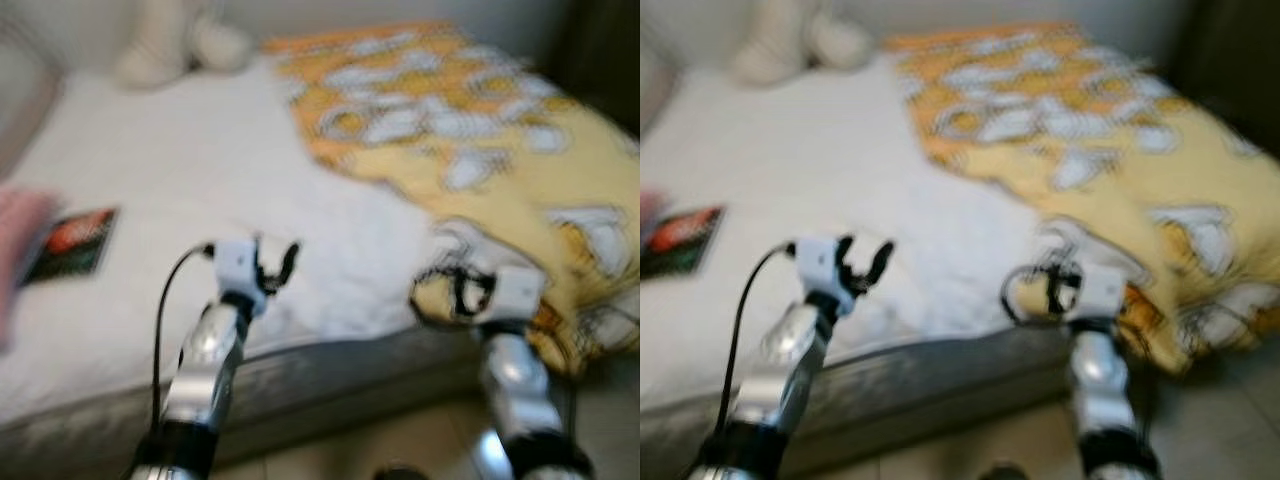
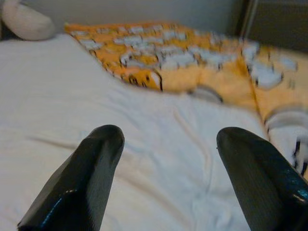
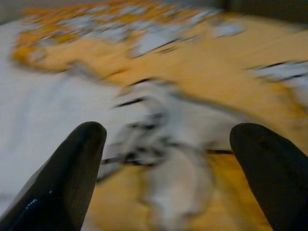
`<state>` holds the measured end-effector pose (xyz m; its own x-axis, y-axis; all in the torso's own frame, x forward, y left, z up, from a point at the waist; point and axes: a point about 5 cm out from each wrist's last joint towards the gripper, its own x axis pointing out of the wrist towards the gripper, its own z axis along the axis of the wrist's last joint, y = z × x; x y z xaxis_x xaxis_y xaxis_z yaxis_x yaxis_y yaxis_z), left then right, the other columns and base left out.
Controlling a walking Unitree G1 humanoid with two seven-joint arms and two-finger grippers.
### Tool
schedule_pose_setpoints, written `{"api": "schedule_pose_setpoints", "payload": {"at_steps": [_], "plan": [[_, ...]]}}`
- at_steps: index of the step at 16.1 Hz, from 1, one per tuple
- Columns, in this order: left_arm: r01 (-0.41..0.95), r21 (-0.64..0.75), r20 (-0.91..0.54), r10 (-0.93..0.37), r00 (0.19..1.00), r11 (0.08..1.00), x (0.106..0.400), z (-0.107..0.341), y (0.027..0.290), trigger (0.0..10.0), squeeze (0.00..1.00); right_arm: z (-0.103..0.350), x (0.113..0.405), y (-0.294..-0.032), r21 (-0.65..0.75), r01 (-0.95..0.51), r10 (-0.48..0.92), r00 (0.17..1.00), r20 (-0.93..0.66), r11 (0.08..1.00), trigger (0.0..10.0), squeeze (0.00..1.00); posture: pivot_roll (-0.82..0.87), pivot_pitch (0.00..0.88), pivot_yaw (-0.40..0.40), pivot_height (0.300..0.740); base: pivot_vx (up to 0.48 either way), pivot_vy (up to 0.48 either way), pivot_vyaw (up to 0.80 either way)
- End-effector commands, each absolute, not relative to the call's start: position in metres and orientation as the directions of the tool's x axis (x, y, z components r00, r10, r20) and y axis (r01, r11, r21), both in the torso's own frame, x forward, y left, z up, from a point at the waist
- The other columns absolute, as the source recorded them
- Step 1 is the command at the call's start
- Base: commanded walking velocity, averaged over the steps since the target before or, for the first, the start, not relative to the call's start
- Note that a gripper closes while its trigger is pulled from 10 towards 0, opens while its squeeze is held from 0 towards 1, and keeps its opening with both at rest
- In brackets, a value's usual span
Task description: Clean up the room
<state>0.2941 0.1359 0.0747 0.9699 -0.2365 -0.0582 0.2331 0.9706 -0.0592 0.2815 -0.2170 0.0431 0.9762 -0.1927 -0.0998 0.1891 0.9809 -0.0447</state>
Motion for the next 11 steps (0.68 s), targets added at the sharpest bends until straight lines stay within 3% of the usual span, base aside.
{"api": "schedule_pose_setpoints", "payload": {"at_steps": [1, 3, 4, 7, 8, 9, 11], "plan": [[0.225, 0.053, -0.117, -0.217, 0.969, 0.973, 0.287, 0.062, 0.142, 10.0, 0.0, 0.048, 0.28, -0.21, -0.085, 0.129, -0.135, 0.989, -0.057, 0.988, 10.0, 0.0, -0.11, 0.0, 0.056, 0.736, 0.0, 0.0, -0.7], [0.209, 0.109, -0.143, -0.193, 0.971, 0.972, 0.286, 0.058, 0.142, 10.0, 0.0, 0.046, 0.276, -0.209, -0.09, 0.118, -0.124, 0.99, -0.062, 0.989, 10.0, 0.0, -0.11, 0.0, 0.053, 0.736, 0.0, 0.0, -0.69], [0.238, 0.089, -0.121, -0.227, 0.966, 0.967, 0.286, 0.061, 0.138, 10.0, 1.0, 0.044, 0.273, -0.21, -0.095, 0.115, -0.121, 0.991, -0.061, 0.989, 10.0, 0.99, -0.1, 0.0, 0.05, 0.736, 0.0, 0.0, -0.69], [0.269, 0.096, -0.092, -0.26, 0.961, 0.958, 0.291, 0.067, 0.132, 10.0, 1.0, 0.043, 0.271, -0.207, -0.103, 0.11, -0.116, 0.992, -0.051, 0.989, 10.0, 1.0, -0.11, 0.0, 0.053, 0.736, 0.0, 0.0, -0.49], [0.258, 0.104, -0.087, -0.249, 0.964, 0.961, 0.294, 0.069, 0.131, 10.0, 0.96, 0.046, 0.274, -0.205, -0.101, 0.107, -0.112, 0.993, -0.037, 0.989, 10.0, 0.0, -0.11, 0.0, 0.056, 0.736, 0.0, 0.0, 0.0], [0.251, 0.105, -0.07, -0.245, 0.967, 0.962, 0.296, 0.073, 0.13, 10.0, 0.0, 0.049, 0.276, -0.202, -0.091, 0.1, -0.103, 0.994, -0.025, 0.991, 10.0, 0.0, -0.11, 0.0, 0.058, 0.736, 0.0, 0.0, 0.0], [0.244, 0.063, -0.065, -0.24, 0.969, 0.968, 0.296, 0.074, 0.129, 10.0, 0.0, 0.049, 0.278, -0.201, -0.086, 0.097, -0.101, 0.994, -0.033, 0.992, 10.0, 0.0, -0.11, 0.0, 0.059, 0.736, 0.0, 0.0, 0.0]]}}
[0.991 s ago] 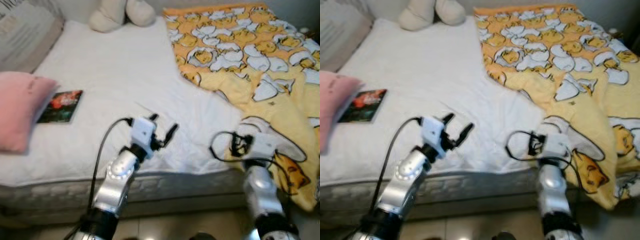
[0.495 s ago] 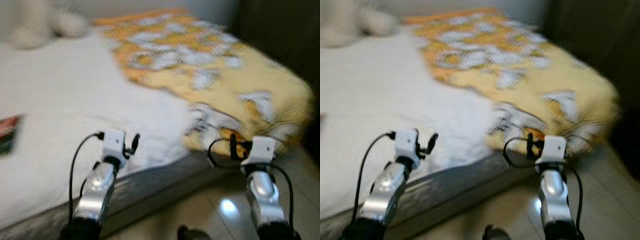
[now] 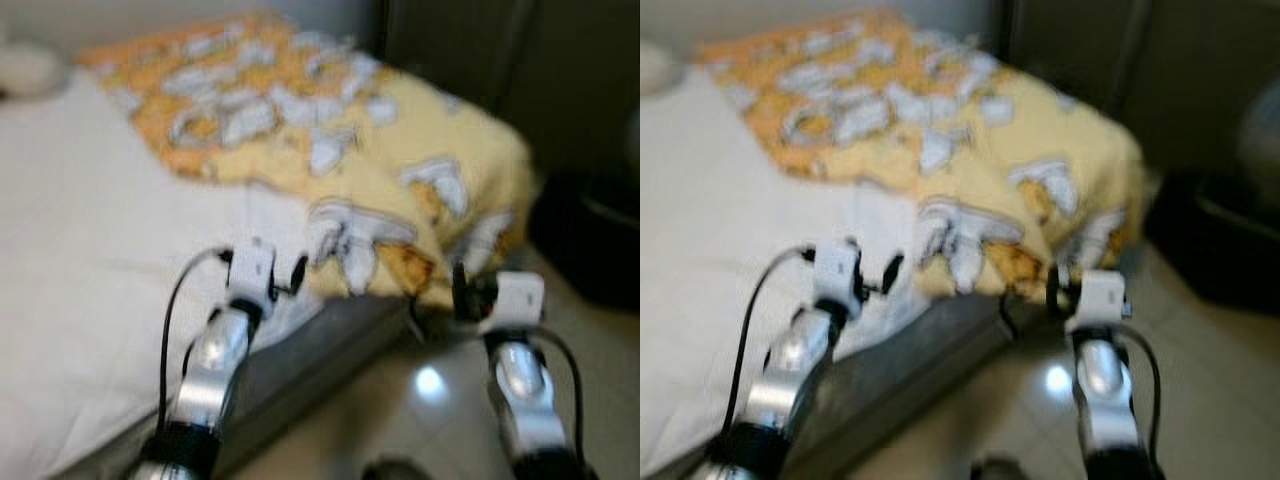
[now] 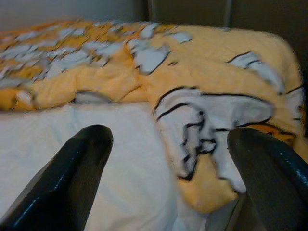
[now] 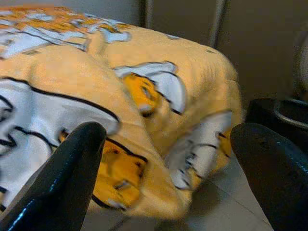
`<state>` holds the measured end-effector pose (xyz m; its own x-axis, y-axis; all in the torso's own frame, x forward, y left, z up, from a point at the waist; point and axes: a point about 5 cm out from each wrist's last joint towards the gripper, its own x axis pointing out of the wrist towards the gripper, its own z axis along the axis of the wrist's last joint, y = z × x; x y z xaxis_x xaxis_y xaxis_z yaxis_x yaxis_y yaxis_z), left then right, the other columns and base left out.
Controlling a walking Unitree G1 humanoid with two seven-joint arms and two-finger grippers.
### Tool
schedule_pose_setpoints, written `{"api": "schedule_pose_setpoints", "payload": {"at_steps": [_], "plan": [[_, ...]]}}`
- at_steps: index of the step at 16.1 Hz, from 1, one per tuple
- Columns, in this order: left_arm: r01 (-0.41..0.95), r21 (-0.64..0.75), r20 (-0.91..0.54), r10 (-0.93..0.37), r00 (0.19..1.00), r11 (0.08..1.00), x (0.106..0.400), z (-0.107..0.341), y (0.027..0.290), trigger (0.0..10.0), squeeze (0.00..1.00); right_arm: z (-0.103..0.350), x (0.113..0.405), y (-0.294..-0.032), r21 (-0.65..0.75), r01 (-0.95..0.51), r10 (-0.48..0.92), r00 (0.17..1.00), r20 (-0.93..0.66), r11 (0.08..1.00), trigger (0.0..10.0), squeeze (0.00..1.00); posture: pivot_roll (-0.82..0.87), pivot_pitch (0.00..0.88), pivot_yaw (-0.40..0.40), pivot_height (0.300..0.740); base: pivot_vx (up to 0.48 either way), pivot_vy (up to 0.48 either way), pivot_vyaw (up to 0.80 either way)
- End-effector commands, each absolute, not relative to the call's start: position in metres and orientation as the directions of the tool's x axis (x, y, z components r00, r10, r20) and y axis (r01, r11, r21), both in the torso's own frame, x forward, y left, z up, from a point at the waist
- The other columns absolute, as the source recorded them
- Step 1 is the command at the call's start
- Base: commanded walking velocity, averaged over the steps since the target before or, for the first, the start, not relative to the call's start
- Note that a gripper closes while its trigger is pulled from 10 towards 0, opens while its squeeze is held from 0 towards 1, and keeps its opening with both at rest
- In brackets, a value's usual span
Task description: Clean up the room
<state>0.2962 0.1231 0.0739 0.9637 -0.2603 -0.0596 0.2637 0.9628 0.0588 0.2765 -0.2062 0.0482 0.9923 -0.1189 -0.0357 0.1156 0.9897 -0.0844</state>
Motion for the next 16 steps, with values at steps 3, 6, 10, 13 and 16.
{"api": "schedule_pose_setpoints", "payload": {"at_steps": [3, 6, 10, 13, 16], "plan": [[0.243, 0.022, -0.033, -0.242, 0.97, 0.97, 0.295, 0.078, 0.128, 10.0, 0.0, 0.049, 0.28, -0.197, -0.081, 0.064, -0.068, 0.997, -0.042, 0.995, 10.0, 0.0, -0.11, 0.0, 0.061, 0.736, 0.272, 0.0, 0.17], [0.276, 0.03, -0.027, -0.275, 0.961, 0.961, 0.295, 0.081, 0.123, 10.0, 0.0, 0.046, 0.281, -0.195, -0.062, 0.069, -0.072, 0.995, -0.062, 0.996, 10.0, 0.0, -0.11, 0.0, 0.064, 0.74, 0.477, 0.0, 0.33], [0.31, 0.04, -0.006, -0.31, 0.951, 0.95, 0.296, 0.087, 0.118, 10.0, 0.0, 0.04, 0.279, -0.194, -0.05, 0.075, -0.079, 0.993, -0.092, 0.996, 10.0, 0.0, -0.11, 0.0, 0.07, 0.74, 0.474, 0.0, 0.0], [0.262, 0.029, -0.022, -0.262, 0.965, 0.965, 0.3, 0.087, 0.127, 10.0, 0.0, 0.036, 0.28, -0.193, -0.035, 0.072, -0.076, 0.989, -0.13, 0.997, 10.0, 0.0, -0.1, 0.0, 0.073, 0.74, 0.116, 0.0, 0.0], [0.235, 0.016, -0.019, -0.235, 0.972, 0.972, 0.302, 0.09, 0.135, 10.0, 0.0, 0.03, 0.285, -0.193, 0.018, 0.088, -0.083, 0.979, -0.189, 0.996, 10.0, 0.0, -0.09, 0.0, 0.077, 0.74, 0.0, 0.0, 0.0]]}}
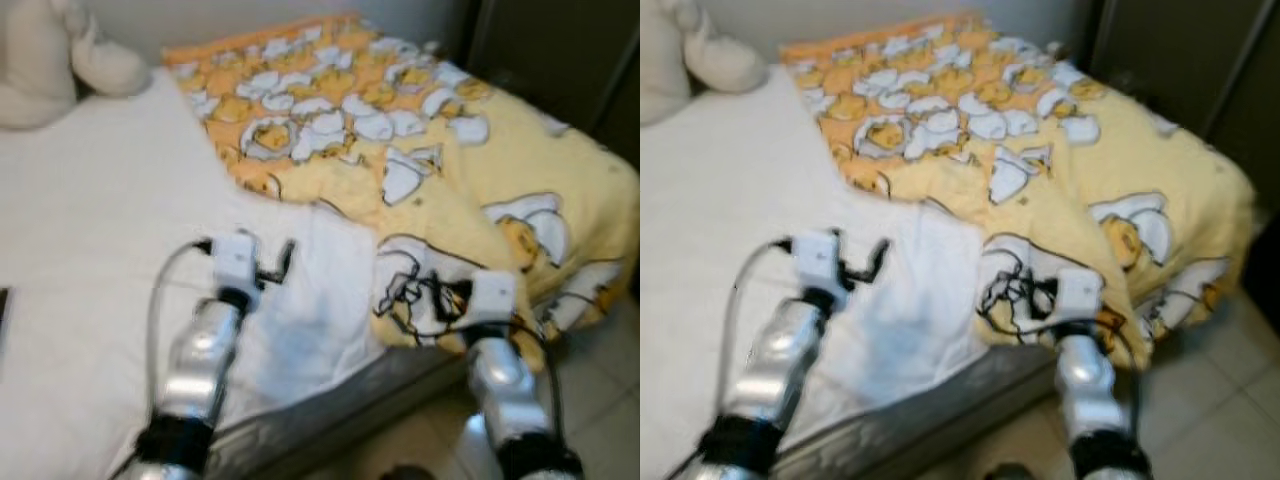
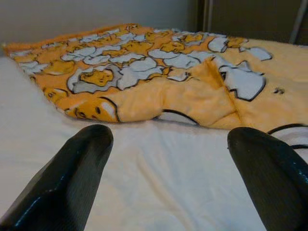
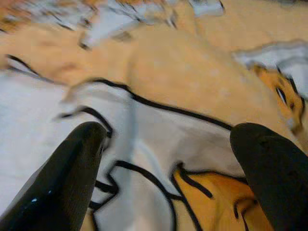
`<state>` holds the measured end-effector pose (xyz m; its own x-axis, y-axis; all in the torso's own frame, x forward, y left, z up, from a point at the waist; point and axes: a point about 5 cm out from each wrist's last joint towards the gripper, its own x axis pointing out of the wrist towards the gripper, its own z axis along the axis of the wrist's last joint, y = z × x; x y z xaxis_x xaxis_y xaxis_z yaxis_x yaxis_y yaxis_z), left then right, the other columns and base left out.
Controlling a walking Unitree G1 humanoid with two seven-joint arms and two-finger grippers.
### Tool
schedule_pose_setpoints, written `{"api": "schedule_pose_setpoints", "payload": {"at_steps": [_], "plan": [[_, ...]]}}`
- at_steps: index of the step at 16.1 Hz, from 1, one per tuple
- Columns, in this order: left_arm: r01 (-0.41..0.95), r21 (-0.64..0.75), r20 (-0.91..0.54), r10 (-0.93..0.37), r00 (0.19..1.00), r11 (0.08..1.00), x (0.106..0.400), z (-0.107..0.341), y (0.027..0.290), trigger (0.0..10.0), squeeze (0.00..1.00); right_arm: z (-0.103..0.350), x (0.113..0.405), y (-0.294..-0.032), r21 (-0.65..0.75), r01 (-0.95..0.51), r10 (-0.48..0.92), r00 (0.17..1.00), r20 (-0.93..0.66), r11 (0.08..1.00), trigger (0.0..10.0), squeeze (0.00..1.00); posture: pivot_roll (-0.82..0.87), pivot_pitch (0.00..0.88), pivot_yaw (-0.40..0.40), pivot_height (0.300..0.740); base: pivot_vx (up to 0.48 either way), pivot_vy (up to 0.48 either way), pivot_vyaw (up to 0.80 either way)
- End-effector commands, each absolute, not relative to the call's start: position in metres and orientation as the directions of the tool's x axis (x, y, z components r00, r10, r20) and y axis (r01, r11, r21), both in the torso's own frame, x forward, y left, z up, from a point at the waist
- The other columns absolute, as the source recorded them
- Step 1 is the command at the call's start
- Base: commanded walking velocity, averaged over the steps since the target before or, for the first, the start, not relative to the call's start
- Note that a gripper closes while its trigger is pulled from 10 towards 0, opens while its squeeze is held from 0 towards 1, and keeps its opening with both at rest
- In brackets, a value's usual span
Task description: Clean up the room
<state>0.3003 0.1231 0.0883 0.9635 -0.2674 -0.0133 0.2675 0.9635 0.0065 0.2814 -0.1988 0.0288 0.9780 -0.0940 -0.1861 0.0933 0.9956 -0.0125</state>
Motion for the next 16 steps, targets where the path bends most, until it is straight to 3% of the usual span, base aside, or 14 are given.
{"api": "schedule_pose_setpoints", "payload": {"at_steps": [1, 5, 9, 12, 16], "plan": [[0.232, 0.015, -0.014, -0.232, 0.973, 0.973, 0.301, 0.092, 0.138, 10.0, 0.0, 0.026, 0.288, -0.192, 0.046, 0.11, -0.098, 0.971, -0.218, 0.993, 10.0, 0.0, -0.07, 0.0, 0.08, 0.74, 0.0, 0.0, 0.0], [0.276, 0.07, 0.014, -0.277, 0.961, 0.959, 0.287, 0.107, 0.142, 10.0, 0.0, 0.017, 0.294, -0.183, 0.056, 0.109, -0.088, 0.953, -0.291, 0.992, 10.0, 0.0, 0.01, 0.002, 0.105, 0.74, 0.0, 0.0, 0.0], [0.398, 0.117, 0.001, -0.401, 0.916, 0.91, 0.25, 0.123, 0.137, 10.0, 0.0, 0.01, 0.296, -0.18, 0.033, 0.11, -0.092, 0.934, -0.344, 0.993, 10.0, 0.0, 0.1, 0.128, 0.142, 0.74, 0.0, 0.0, 0.0], [0.381, 0.113, -0.058, -0.376, 0.925, 0.918, 0.223, 0.123, 0.148, 10.0, 0.0, 0.005, 0.293, -0.185, -0.027, 0.13, -0.131, 0.921, -0.366, 0.991, 10.0, 0.0, 0.17, 0.2, 0.144, 0.74, 0.0, 0.0, 0.0], [0.358, 0.116, -0.131, -0.343, 0.93, 0.926, 0.192, 0.133, 0.16, 10.0, 0.0, 0.003, 0.296, -0.173, -0.052, 0.067, -0.082, 0.916, -0.393, 0.996, 10.0, 0.0, 0.23, 0.276, 0.164, 0.74, 0.0, 0.0, 0.0]]}}
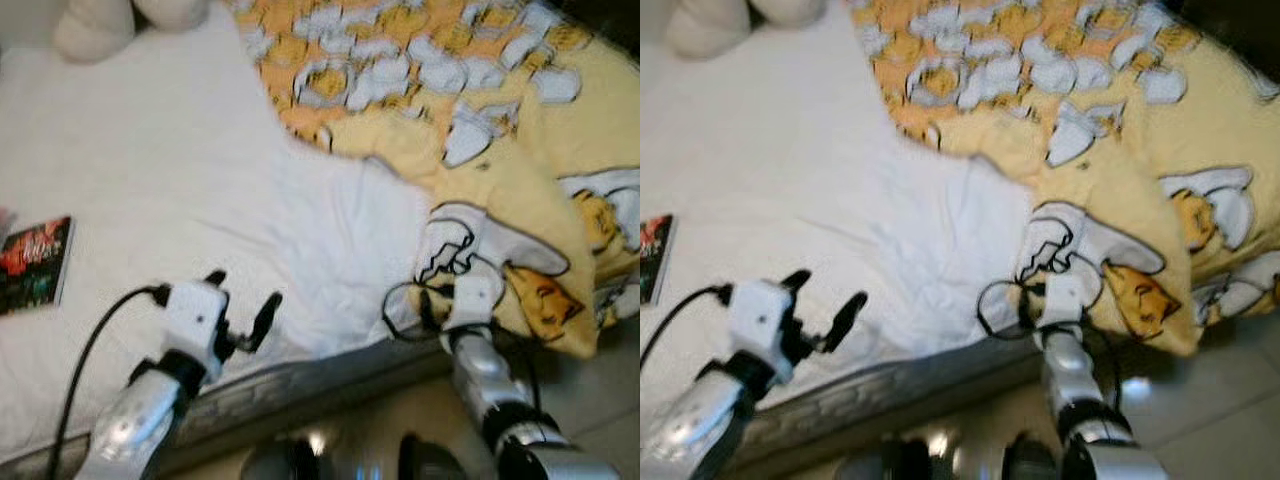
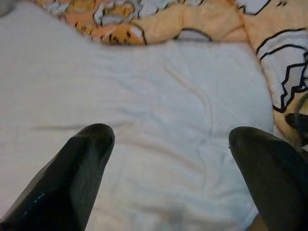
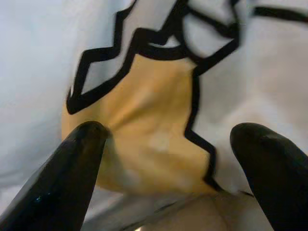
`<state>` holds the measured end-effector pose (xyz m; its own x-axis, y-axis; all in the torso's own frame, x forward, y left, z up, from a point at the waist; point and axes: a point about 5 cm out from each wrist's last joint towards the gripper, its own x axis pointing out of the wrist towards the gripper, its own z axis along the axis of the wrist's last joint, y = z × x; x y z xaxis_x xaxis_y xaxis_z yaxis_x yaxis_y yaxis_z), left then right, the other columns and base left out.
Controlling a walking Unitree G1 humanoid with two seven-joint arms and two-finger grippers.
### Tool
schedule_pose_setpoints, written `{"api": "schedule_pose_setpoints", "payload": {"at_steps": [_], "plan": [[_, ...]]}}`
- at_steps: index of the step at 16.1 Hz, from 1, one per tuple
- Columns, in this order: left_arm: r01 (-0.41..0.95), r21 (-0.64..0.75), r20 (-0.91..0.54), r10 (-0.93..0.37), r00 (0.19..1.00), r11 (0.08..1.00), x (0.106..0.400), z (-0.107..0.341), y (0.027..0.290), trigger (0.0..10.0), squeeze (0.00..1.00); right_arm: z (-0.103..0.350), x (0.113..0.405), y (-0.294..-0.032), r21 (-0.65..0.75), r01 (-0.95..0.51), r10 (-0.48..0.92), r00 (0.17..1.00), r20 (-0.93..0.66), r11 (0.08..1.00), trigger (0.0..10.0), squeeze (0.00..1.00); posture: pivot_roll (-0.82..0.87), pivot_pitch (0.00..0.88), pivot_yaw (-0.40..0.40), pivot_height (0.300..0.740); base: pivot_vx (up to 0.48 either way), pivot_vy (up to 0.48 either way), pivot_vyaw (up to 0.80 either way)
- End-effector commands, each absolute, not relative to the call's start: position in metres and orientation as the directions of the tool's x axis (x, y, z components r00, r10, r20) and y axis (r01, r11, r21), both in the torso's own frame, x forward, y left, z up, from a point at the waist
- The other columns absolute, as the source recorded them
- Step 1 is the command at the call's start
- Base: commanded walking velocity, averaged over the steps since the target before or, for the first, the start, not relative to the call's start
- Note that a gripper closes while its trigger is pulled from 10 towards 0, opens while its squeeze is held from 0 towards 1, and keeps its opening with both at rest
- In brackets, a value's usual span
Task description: Clean up the room
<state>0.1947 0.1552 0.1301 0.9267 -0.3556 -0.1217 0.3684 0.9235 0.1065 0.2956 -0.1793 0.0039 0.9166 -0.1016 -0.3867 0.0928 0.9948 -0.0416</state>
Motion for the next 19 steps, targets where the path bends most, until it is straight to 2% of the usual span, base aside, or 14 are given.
{"api": "schedule_pose_setpoints", "payload": {"at_steps": [1, 3, 4, 5, 10, 12, 14, 19], "plan": [[0.362, 0.111, -0.143, -0.345, 0.927, 0.926, 0.187, 0.134, 0.159, 10.0, 0.0, 0.005, 0.299, -0.171, -0.052, 0.056, -0.072, 0.918, -0.39, 0.997, 10.0, 0.0, 0.24, 0.291, 0.169, 0.74, 0.0, 0.0, 0.0], [0.363, 0.108, -0.16, -0.344, 0.925, 0.926, 0.181, 0.133, 0.158, 10.0, 0.0, 0.01, 0.305, -0.169, -0.071, 0.035, -0.06, 0.921, -0.386, 0.997, 10.0, 0.0, 0.25, 0.305, 0.169, 0.74, 0.0, 0.0, 0.0], [0.361, 0.104, -0.173, -0.34, 0.924, 0.927, 0.177, 0.133, 0.158, 10.0, 0.0, 0.012, 0.308, -0.169, -0.081, 0.025, -0.055, 0.922, -0.384, 0.996, 7.5, 0.0, 0.25, 0.308, 0.167, 0.74, 0.0, 0.0, 0.0], [0.36, 0.101, -0.181, -0.338, 0.923, 0.928, 0.175, 0.133, 0.158, 10.0, 0.0, 0.013, 0.309, -0.168, -0.071, 0.023, -0.049, 0.92, -0.388, 0.997, 0.0, 0.0, 0.25, 0.309, 0.166, 0.74, 0.0, 0.0, 0.0], [0.363, 0.085, -0.193, -0.342, 0.92, 0.928, 0.175, 0.137, 0.155, 10.0, 0.0, 0.01, 0.307, -0.164, -0.045, 0.024, -0.04, 0.913, -0.406, 0.999, 0.0, 0.0, 0.24, 0.315, 0.159, 0.74, 0.0, 0.0, 0.0], [0.457, 0.057, -0.179, -0.441, 0.879, 0.888, 0.168, 0.137, 0.143, 10.0, 0.0, 0.008, 0.306, -0.164, -0.041, 0.023, -0.038, 0.913, -0.407, 0.999, 0.0, 0.0, 0.23, 0.314, 0.154, 0.74, 0.0, 0.0, 0.0], [0.652, 0.078, -0.158, -0.636, 0.755, 0.755, 0.151, 0.138, 0.12, 10.0, 0.0, 0.007, 0.304, -0.162, -0.034, 0.014, -0.026, 0.914, -0.404, 0.999, 0.0, 0.0, 0.22, 0.311, 0.146, 0.74, 0.0, 0.0, 0.0], [0.621, 0.041, -0.153, -0.61, 0.778, 0.782, 0.155, 0.136, 0.12, 10.0, 0.0, 0.001, 0.297, -0.158, -0.039, -0.009, -0.007, 0.915, -0.403, 0.999, 0.0, 0.0, 0.21, 0.31, 0.138, 0.74, 0.0, 0.0, 0.0]]}}
